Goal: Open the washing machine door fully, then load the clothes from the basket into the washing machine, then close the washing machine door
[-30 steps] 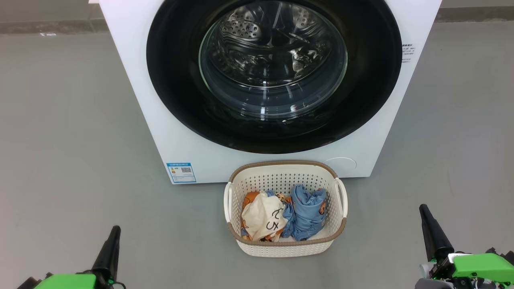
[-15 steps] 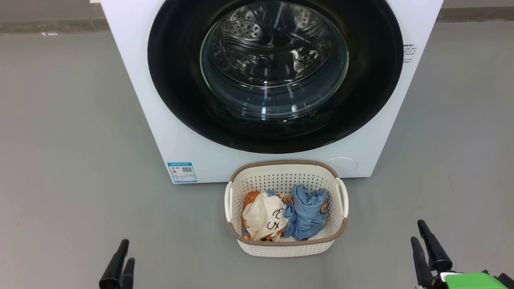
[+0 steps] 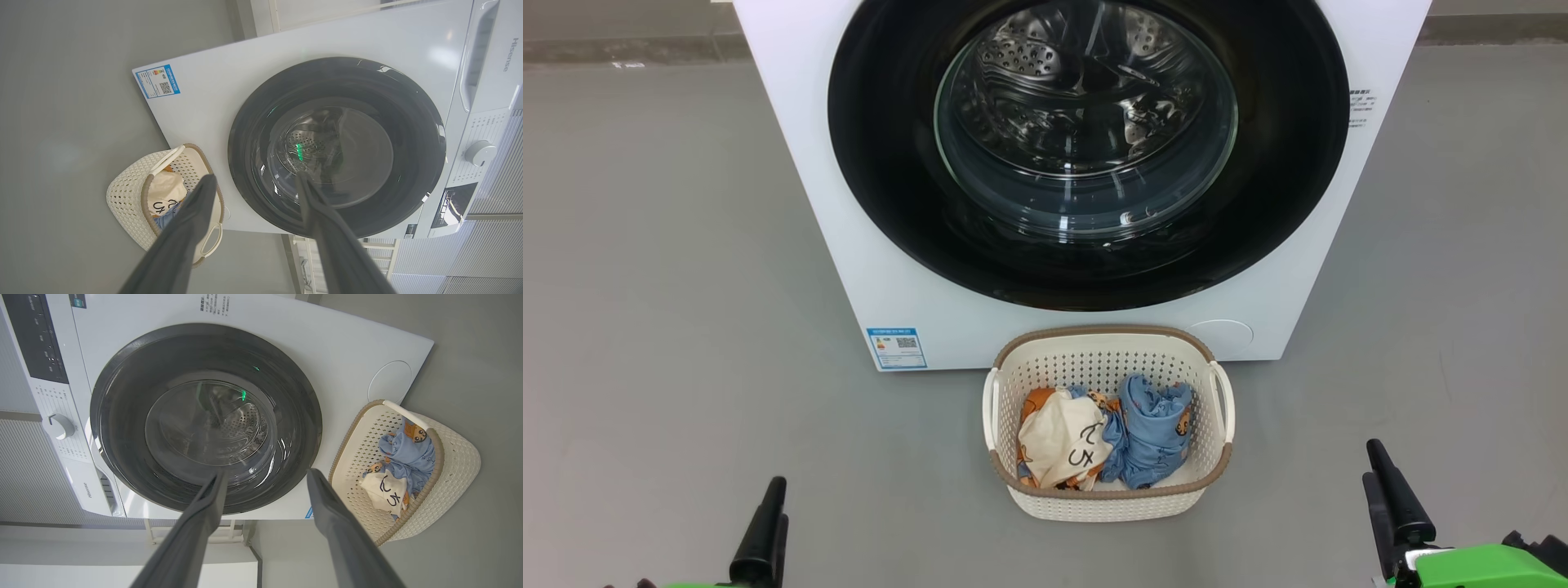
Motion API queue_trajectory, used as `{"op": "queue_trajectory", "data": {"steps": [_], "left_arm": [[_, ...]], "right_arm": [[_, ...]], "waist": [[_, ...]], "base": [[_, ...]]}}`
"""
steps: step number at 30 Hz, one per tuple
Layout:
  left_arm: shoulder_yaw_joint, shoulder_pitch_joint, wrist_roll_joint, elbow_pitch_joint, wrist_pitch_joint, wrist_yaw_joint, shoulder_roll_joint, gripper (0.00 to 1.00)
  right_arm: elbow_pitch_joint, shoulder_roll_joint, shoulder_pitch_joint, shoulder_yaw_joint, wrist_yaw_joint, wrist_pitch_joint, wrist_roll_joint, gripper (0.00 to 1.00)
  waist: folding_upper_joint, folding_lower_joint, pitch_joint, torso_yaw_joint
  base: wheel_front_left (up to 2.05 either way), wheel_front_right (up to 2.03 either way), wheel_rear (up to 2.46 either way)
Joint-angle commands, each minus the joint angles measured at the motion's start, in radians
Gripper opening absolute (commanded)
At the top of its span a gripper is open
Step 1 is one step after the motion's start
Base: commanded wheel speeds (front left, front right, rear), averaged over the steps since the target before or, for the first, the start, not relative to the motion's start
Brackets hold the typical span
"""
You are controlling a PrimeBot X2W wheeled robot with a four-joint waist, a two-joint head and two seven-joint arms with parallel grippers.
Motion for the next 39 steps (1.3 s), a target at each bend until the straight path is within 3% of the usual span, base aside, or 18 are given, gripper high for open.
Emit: {"op": "queue_trajectory", "data": {"steps": [1,39], "left_arm": [[0.003,-0.023,0.032,-0.035,-0.013,-0.001,0.021,1.0],[-0.068,-0.016,0.543,-0.08,-0.121,-0.003,0.046,1.0]], "right_arm": [[-0.033,-0.016,-0.017,0.011,0.0,-0.011,-0.038,1.0],[-0.052,-0.045,-0.005,0.069,0.001,-0.119,-0.523,1.0]], "waist": [[0.0,-0.0001,0.0,0.001],[0.0,-0.0001,0.018,0.012]], "base": [[0.0,0.0,0.0],[0.0,0.0,0.0]]}}
